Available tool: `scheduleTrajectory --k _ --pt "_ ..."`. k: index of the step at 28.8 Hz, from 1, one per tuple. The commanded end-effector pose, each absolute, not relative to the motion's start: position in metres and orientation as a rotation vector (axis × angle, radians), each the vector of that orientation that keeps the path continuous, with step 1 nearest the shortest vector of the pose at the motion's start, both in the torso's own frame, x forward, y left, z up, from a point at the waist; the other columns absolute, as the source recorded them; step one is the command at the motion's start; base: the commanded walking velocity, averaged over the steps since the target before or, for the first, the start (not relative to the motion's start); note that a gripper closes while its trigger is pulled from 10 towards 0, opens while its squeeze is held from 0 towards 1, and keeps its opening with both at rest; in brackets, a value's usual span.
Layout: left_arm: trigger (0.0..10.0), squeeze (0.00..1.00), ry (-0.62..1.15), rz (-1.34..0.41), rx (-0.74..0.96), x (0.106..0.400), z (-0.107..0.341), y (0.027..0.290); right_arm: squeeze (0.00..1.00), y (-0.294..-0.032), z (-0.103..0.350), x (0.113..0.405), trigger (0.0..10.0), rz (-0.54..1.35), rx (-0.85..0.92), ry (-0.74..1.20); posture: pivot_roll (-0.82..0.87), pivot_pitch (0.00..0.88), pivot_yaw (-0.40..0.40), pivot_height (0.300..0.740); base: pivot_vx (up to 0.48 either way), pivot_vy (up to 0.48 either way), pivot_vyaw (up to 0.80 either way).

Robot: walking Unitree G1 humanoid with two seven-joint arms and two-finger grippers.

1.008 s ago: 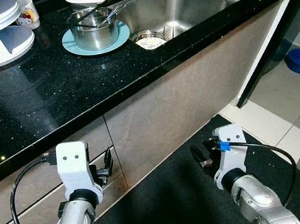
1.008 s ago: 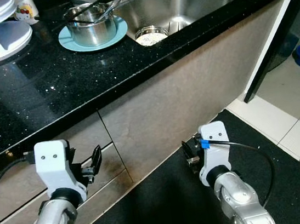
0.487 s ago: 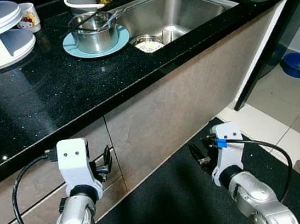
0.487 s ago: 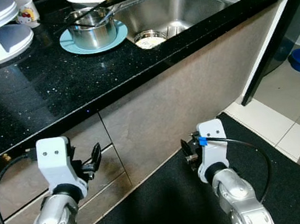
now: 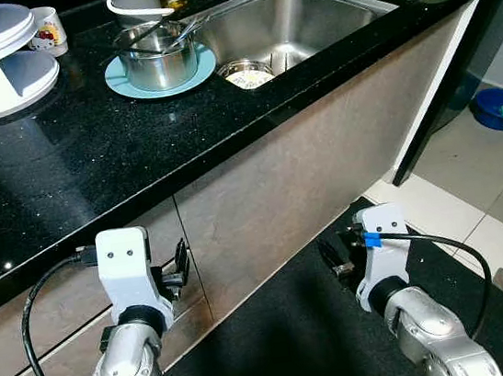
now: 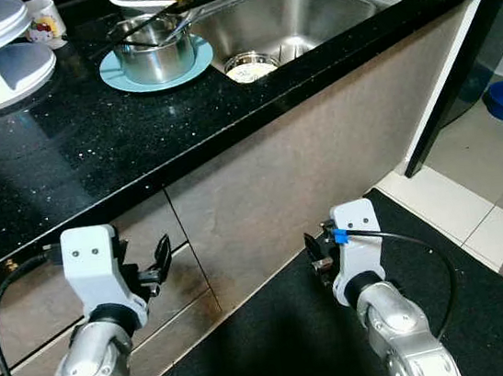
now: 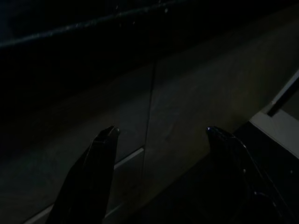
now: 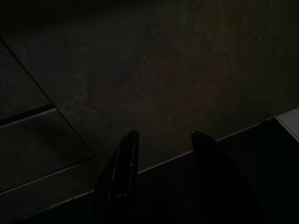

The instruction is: Kitchen organization

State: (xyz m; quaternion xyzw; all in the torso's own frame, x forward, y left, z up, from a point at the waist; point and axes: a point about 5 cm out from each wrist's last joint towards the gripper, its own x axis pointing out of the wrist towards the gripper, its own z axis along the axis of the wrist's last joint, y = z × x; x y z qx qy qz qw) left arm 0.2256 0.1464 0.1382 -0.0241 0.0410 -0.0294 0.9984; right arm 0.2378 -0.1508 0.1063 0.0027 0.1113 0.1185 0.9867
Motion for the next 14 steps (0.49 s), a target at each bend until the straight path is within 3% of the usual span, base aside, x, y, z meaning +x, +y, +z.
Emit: scheduleTrajectory --k 1,14 --pt "10.0 0.0 0.114 -0.065 -0.042 0.2254 0.1323 0.1466 0.0 -0.1504 0.1053 0.2379 10.0 0.241 0.005 0.224 -0.01 0.1 -0.016 0.74 0.0 0.0 0.0" --pt "10.0 0.0 0.113 -0.067 -0.041 0.2277 0.131 0.1464 0.0 -0.1494 0.105 0.2393 10.0 0.243 0.001 0.222 -0.01 0.084 -0.017 0.74 0.0 0.0 0.0"
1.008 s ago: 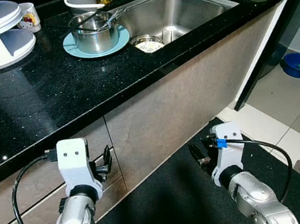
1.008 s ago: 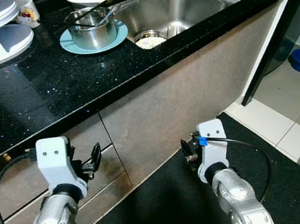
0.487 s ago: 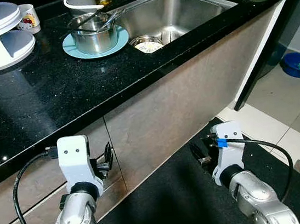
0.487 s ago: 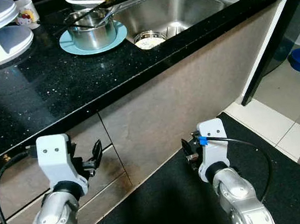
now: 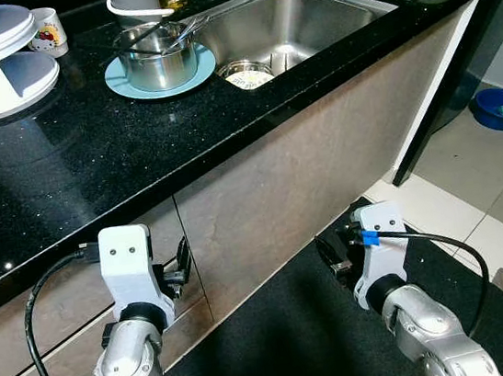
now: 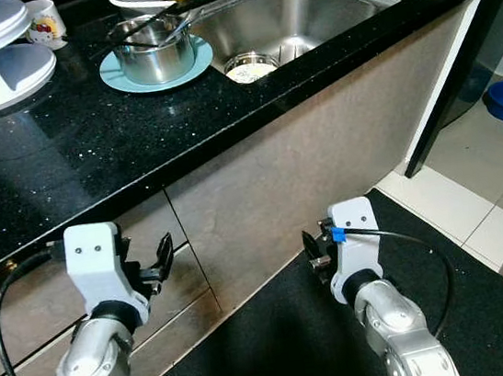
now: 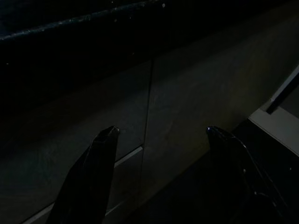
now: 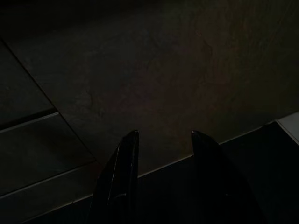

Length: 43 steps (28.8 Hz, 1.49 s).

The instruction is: Kitchen organization

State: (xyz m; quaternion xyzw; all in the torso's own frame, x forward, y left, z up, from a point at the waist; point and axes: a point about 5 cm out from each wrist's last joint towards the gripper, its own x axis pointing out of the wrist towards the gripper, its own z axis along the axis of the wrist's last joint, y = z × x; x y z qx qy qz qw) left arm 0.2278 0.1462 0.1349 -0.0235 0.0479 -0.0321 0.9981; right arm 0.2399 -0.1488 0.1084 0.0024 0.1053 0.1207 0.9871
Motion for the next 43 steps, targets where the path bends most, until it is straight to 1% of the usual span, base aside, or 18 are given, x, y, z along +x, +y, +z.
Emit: scheduleTrajectory --k 1,27,29,43 --pt "10.0 0.0 0.112 -0.066 -0.042 0.2283 0.1309 0.1463 0.0 -0.1496 0.1052 0.2398 10.0 0.242 0.0 0.221 -0.02 0.083 -0.017 0.74 0.0 0.0 0.0" --pt "10.0 0.0 0.102 -0.068 -0.052 0.2338 0.1291 0.1425 0.0 -0.1506 0.1049 0.2467 10.0 0.254 -0.026 0.218 -0.02 0.048 -0.021 0.74 0.0 0.0 0.0" --pt "10.0 0.0 0.105 -0.068 -0.05 0.2334 0.1282 0.1432 0.0 -0.1501 0.1039 0.2464 10.0 0.252 -0.021 0.219 -0.03 0.033 -0.022 0.74 0.0 0.0 0.0" --pt "10.0 0.0 0.103 -0.075 -0.05 0.235 0.1282 0.1418 0.0 -0.1505 0.104 0.2472 10.0 0.254 -0.024 0.218 -0.03 0.047 -0.019 0.74 0.0 0.0 0.0"
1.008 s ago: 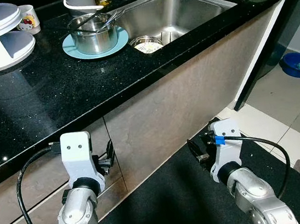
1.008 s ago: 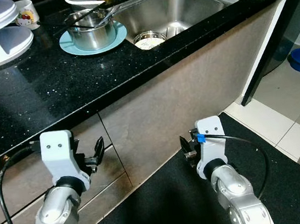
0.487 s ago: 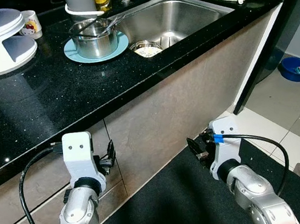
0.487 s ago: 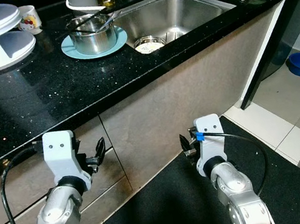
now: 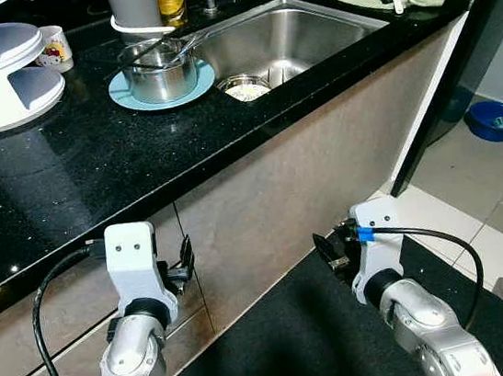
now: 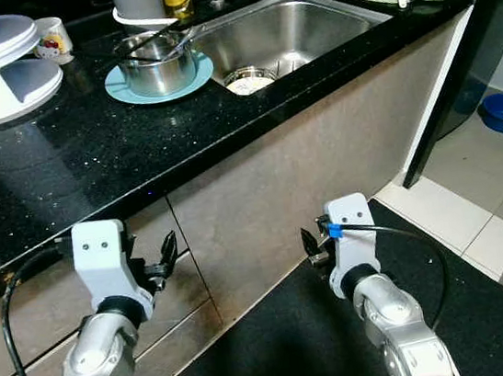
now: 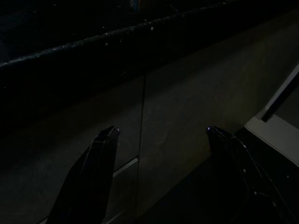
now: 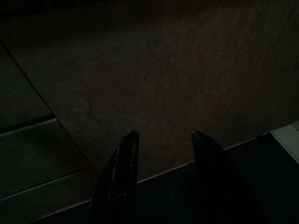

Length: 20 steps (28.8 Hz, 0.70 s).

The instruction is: Kitchen organization

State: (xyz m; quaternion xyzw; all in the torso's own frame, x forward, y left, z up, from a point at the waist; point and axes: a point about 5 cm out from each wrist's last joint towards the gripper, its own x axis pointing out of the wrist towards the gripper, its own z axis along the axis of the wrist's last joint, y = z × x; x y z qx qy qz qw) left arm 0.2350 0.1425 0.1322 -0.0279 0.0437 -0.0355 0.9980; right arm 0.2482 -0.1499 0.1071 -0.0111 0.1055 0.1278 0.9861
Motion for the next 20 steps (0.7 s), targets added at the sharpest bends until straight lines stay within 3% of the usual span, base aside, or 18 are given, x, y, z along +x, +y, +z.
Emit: scheduleTrajectory --k 1,20 --pt "10.0 0.0 0.102 -0.076 -0.049 0.2349 0.1283 0.1417 0.0 -0.1505 0.104 0.2471 10.0 0.254 -0.024 0.218 -0.03 0.047 -0.019 0.74 0.0 0.0 0.0" --pt "10.0 0.0 0.105 -0.079 -0.048 0.2341 0.1271 0.1423 0.0 -0.1496 0.1032 0.2466 10.0 0.259 -0.024 0.219 -0.03 0.04 -0.016 0.74 0.0 0.0 0.0"
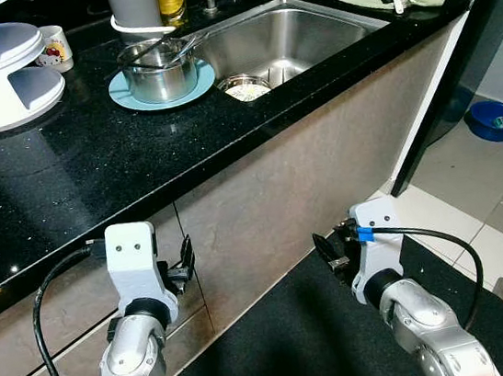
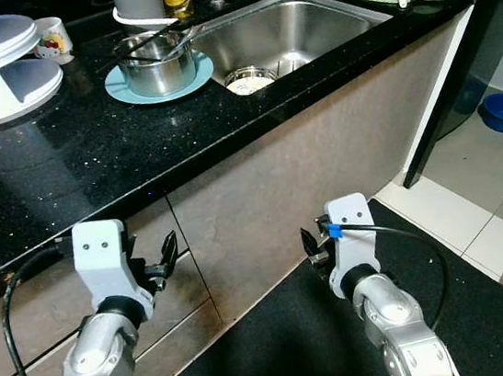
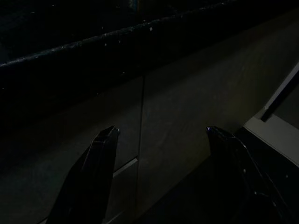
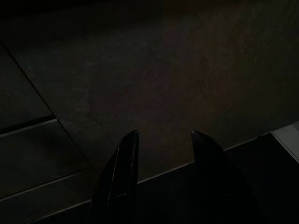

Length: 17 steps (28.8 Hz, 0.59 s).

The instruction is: Kitchen organization

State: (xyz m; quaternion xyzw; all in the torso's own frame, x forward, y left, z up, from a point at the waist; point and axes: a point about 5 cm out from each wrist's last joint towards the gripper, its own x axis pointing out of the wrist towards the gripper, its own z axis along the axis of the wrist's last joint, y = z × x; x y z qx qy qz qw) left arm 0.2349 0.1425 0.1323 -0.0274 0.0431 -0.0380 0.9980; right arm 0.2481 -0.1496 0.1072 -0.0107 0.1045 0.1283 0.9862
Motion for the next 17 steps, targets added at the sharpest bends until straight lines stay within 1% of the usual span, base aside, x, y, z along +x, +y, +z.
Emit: scheduleTrajectory --k 1,17 --pt "10.0 0.0 0.107 -0.081 -0.048 0.234 0.1269 0.1421 0.0 -0.1496 0.103 0.2464 10.0 0.259 -0.024 0.219 -0.03 0.04 -0.016 0.74 0.0 0.0 0.0" --pt "10.0 0.0 0.11 -0.086 -0.045 0.2332 0.1263 0.1421 0.0 -0.1487 0.1023 0.2453 10.0 0.261 -0.02 0.22 -0.03 0.037 -0.012 0.74 0.0 0.0 0.0"
